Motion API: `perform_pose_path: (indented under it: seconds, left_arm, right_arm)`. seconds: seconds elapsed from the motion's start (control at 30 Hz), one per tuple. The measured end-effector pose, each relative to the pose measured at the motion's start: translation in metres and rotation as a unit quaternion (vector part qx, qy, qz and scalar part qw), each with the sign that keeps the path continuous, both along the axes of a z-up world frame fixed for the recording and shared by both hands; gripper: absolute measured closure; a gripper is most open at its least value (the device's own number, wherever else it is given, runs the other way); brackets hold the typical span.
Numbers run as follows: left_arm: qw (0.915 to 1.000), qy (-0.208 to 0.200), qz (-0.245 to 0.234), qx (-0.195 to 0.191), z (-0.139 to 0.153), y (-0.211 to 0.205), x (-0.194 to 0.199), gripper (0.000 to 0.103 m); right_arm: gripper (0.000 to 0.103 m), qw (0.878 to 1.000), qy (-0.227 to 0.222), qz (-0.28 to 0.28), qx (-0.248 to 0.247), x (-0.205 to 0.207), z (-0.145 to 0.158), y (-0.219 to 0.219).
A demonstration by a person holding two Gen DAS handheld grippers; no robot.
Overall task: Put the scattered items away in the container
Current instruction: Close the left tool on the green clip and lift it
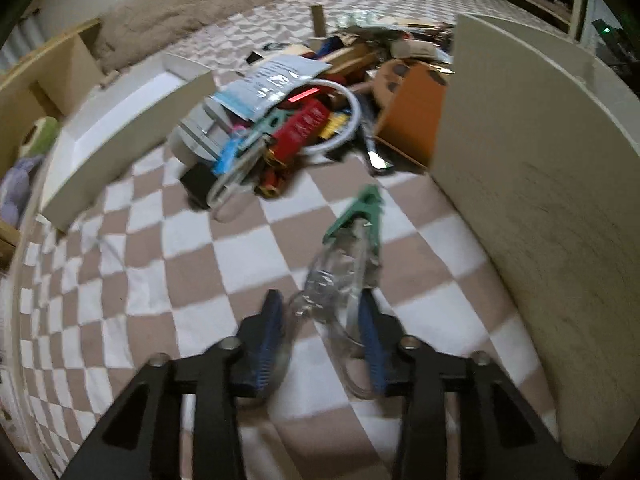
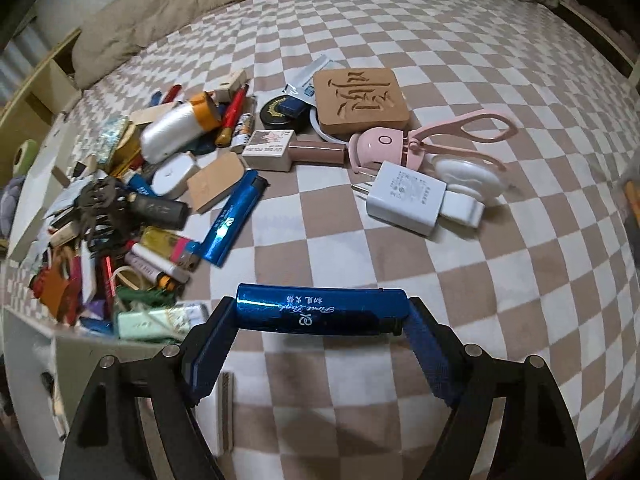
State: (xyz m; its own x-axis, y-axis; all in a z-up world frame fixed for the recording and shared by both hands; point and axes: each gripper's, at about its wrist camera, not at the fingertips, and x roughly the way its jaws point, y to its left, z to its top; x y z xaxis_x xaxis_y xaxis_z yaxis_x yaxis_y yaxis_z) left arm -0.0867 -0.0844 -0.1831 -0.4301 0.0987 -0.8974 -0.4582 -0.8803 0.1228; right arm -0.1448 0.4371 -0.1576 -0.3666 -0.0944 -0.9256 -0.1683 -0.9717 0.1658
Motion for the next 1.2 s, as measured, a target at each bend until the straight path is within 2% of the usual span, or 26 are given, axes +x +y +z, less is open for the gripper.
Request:
perform_pose_path:
  seconds: [0.07, 0.17, 0.37, 0.5, 0.57, 0.73, 0.8, 1.0, 1.1, 1.2]
  left_arm:
    - [0.9999, -0.008, -0.008, 0.006, -0.001, -0.003, 0.01, 0.017]
    - [0.9997, -0.006, -0.023, 0.001, -0.005, -0.005, 0.026, 0.017]
    - [0.9999, 0.001, 0.007, 0.009, 0.001, -0.015, 0.027, 0.017]
    - [0.9986, -0.016, 0.021, 0.045, 0.003, -0.015, 0.016, 0.017]
    - [0.9972, -0.028, 0.021, 0.066, 0.004, -0.013, 0.013, 0.017]
    - [0.9985, -0.035, 0.039, 0.014, -0.006, -0.001, 0.005, 0.017]
    - [0.9982, -0.033, 0.049, 0.015, -0.003, -0.003, 0.005, 0.034]
    - [0.9958, -0.034, 0.083, 0.016, 0.003, -0.021, 0.005, 0.04]
    - [0.9949, -0.024, 0.098, -0.001, 0.006, -0.027, 0.005, 0.045]
    - [0.9921, -0.006, 0.119, -0.041, 0.009, -0.032, 0.003, 0.053]
  right_arm:
    - [0.02, 1.0, 0.001, 0.005, -0.005, 0.003, 0.001, -0.002]
    - [0.02, 1.0, -0.001, 0.008, -0.012, 0.007, 0.001, -0.005]
    - [0.02, 1.0, 0.004, 0.006, -0.025, 0.007, 0.006, -0.009]
    - [0.02, 0.999, 0.007, 0.009, -0.034, 0.01, 0.011, -0.012]
    - [0.02, 0.998, 0.002, 0.004, -0.055, 0.011, 0.01, -0.012]
    - [0.02, 0.998, -0.001, 0.006, -0.068, 0.01, 0.011, -0.018]
    - [0.02, 0.998, -0.001, 0.008, -0.07, 0.01, 0.011, -0.019]
    - [0.02, 0.997, -0.005, 0.008, -0.073, 0.011, 0.009, -0.019]
    - [0.02, 0.997, -0.005, 0.006, -0.074, 0.011, 0.009, -0.018]
    - [0.02, 0.997, -0.003, 0.006, -0.074, 0.011, 0.01, -0.017]
